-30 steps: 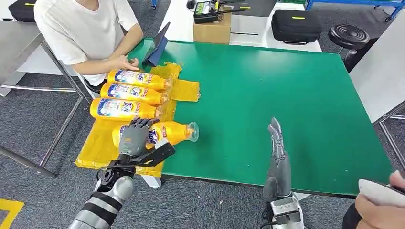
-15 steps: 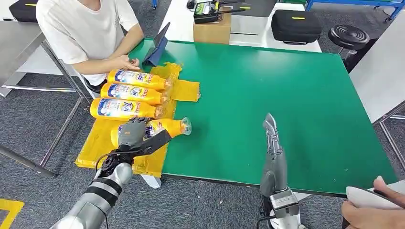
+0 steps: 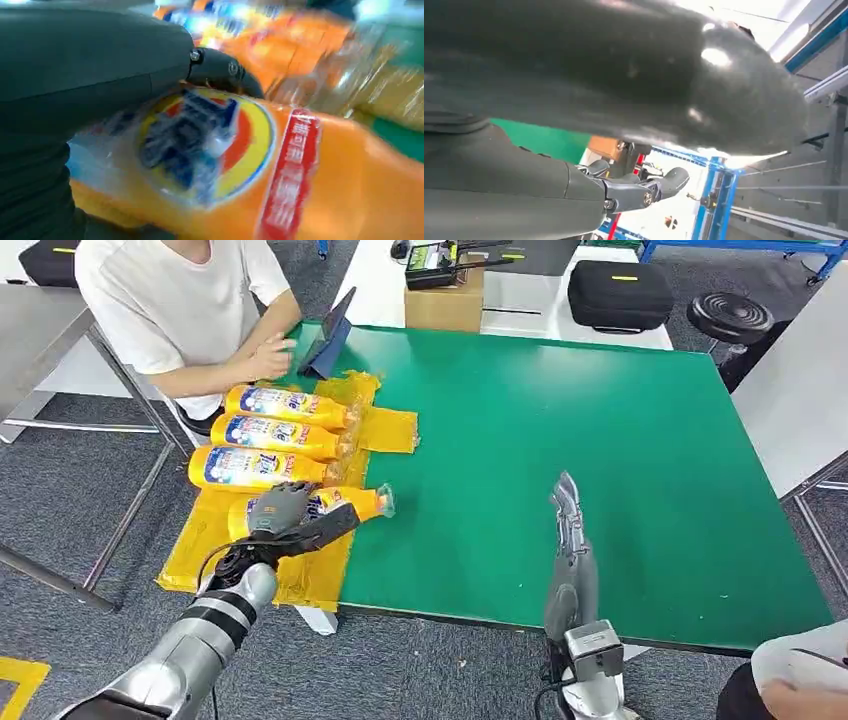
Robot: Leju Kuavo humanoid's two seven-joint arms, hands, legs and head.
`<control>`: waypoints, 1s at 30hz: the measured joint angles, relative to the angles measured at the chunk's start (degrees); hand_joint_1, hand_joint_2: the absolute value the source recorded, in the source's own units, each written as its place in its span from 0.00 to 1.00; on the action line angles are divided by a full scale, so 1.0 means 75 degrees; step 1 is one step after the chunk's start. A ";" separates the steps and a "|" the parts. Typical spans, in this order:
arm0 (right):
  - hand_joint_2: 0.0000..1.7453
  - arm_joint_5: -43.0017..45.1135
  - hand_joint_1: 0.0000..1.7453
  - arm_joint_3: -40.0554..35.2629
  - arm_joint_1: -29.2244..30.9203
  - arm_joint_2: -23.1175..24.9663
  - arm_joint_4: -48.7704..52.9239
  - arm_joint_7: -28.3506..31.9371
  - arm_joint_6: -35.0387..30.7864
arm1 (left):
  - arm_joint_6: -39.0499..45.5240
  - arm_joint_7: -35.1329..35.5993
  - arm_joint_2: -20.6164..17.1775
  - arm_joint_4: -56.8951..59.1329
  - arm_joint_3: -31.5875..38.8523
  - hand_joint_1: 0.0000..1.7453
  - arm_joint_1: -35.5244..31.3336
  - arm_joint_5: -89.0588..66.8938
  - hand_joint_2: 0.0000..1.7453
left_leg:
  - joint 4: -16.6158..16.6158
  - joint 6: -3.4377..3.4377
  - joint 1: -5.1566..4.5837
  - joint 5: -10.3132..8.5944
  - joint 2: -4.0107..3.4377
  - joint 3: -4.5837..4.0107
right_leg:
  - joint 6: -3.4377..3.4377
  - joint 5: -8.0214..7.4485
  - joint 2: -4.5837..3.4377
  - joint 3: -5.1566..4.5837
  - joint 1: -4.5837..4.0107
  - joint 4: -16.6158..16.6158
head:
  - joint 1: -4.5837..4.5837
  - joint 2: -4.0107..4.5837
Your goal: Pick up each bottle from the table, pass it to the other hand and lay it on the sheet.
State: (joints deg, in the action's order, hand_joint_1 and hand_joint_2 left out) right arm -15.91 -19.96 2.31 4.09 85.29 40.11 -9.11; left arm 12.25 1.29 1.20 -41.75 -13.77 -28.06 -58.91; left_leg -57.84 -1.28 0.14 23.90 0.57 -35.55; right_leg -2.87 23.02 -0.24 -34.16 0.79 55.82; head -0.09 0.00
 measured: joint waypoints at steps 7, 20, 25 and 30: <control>0.00 0.0216 0.00 0.0058 0.0081 0.0023 -0.0213 0.0000 0.0023 | -0.1051 -0.0461 -0.0090 0.0158 -0.0047 0.00 -0.0158 0.0321 1.00 | 0.0000 0.0000 0.0000 0.0000 0.0009 0.0010 | 0.0001 0.0002 0.0003 0.0019 0.0001 0.0000 | 0.0000 0.0000; 0.00 0.0385 0.00 0.0088 0.0121 0.0023 -0.0426 0.0000 0.0023 | -0.1692 -0.1135 -0.0259 0.0102 -0.0079 0.00 -0.0212 0.1132 1.00 | 0.0001 0.0000 0.0000 -0.0001 0.0009 0.0039 | 0.0001 0.0001 0.0003 0.0044 0.0000 0.0000 | -0.0003 0.0000; 0.00 0.0562 0.00 0.0088 0.0120 0.0003 -0.0432 0.0000 -0.0023 | -0.2864 -0.2530 -0.0286 -0.1097 0.0020 0.00 0.0540 0.3898 1.00 | 0.0001 0.0000 -0.0001 0.0000 0.0005 0.0030 | 0.0001 0.0002 0.0001 0.0033 0.0002 0.0000 | 0.0003 0.0000; 0.00 0.0673 0.00 0.0079 0.0103 -0.0026 -0.0429 0.0003 -0.0242 | -0.2909 -0.2848 -0.0172 -0.2548 0.0108 0.00 0.1358 0.5607 1.00 | 0.0000 -0.0001 -0.0006 0.0004 0.0002 0.0013 | 0.0001 0.0002 0.0000 0.0011 0.0004 -0.0004 | 0.0000 0.0000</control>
State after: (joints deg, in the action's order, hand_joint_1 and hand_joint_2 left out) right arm -10.86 -19.37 3.09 3.89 82.07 40.13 -10.93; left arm -9.57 -20.07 -0.09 -60.86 -12.96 -17.87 -16.86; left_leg -57.85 -1.29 0.09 23.93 0.58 -35.45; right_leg -2.87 23.03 -0.24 -34.08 0.83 55.78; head -0.09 0.00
